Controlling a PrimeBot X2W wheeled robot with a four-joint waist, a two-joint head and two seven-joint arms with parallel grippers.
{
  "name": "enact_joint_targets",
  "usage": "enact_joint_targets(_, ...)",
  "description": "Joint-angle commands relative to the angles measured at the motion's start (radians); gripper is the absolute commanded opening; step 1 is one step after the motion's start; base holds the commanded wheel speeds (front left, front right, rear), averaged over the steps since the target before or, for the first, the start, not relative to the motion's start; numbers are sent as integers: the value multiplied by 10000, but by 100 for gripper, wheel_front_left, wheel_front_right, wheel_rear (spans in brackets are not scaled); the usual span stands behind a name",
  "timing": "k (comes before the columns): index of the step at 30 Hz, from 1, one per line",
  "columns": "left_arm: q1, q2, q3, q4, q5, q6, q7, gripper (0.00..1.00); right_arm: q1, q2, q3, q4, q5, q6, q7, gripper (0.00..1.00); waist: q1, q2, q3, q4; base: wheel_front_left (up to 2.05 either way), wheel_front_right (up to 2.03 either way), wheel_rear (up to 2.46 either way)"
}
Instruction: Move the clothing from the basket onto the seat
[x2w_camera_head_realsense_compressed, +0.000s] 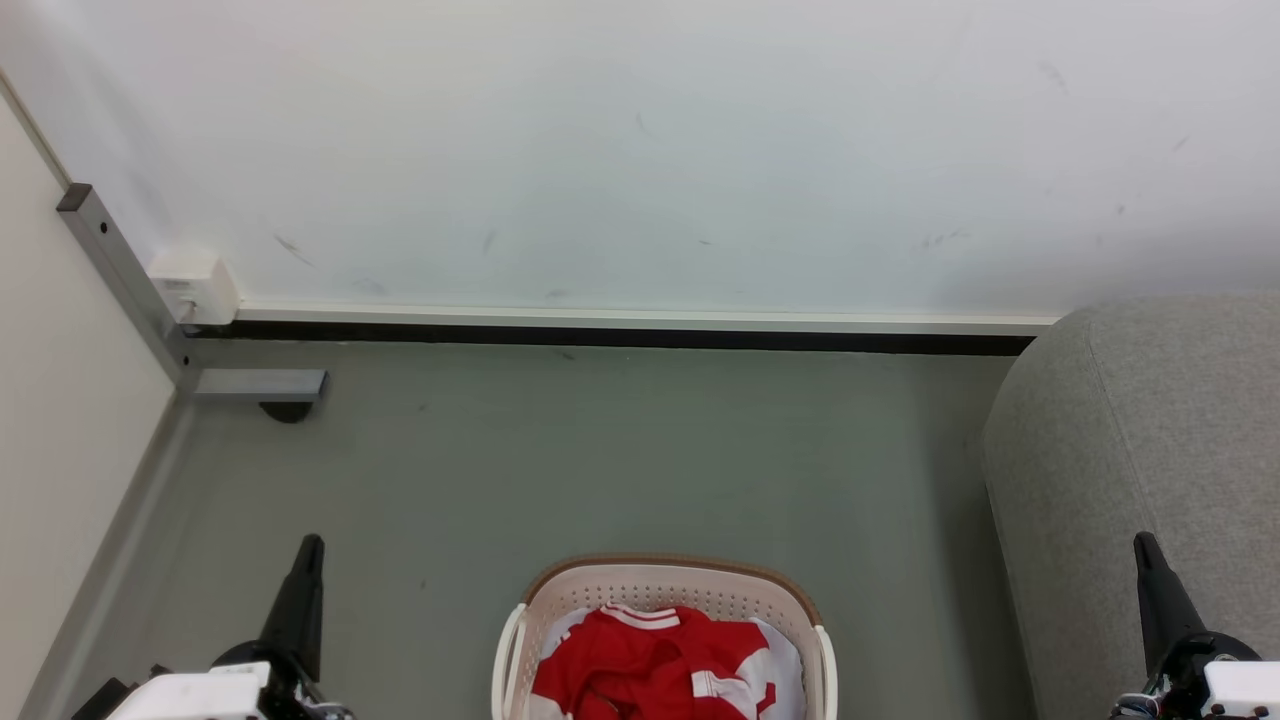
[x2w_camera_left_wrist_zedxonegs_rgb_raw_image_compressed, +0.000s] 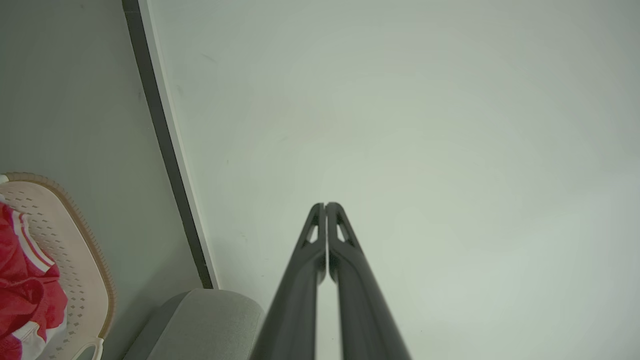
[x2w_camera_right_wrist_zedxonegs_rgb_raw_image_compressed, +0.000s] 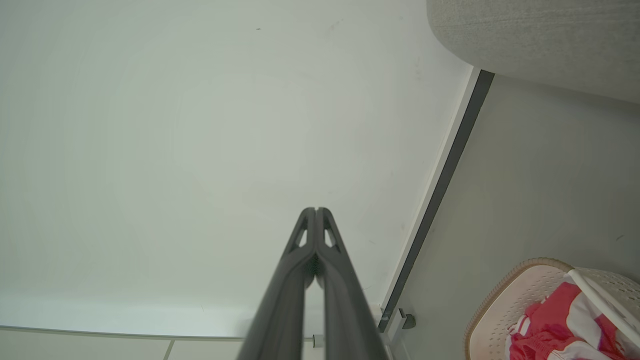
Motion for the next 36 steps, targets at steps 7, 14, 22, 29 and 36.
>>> enact_joint_targets(7,-91,18,-1,-5,-3,-24,26,0,-128,-68,-37,-41,9,-19,23,0,0,0,0,0,0,0,0)
enact_joint_targets(14,-91,18,-1,-5,-3,-24,26,0,-128,-68,-37,-41,9,-19,23,0,0,0,0,0,0,0,0)
enact_joint_targets(22,24,-10,-4,44,2,0,-15,100,26,13,7,39,-2,2,-8,100,0,0,0,0,0,0,0)
enact_joint_targets(29,96,-25,-220,153,99,7,-334,100,154,16,173,47,-251,1,-313,100,0,0,10,3,0,0,0)
enact_joint_targets(36,77,-18,-417,145,621,141,-671,100,200,-103,319,-9,-1277,0,-674,100,0,0,21,10,0,0,0)
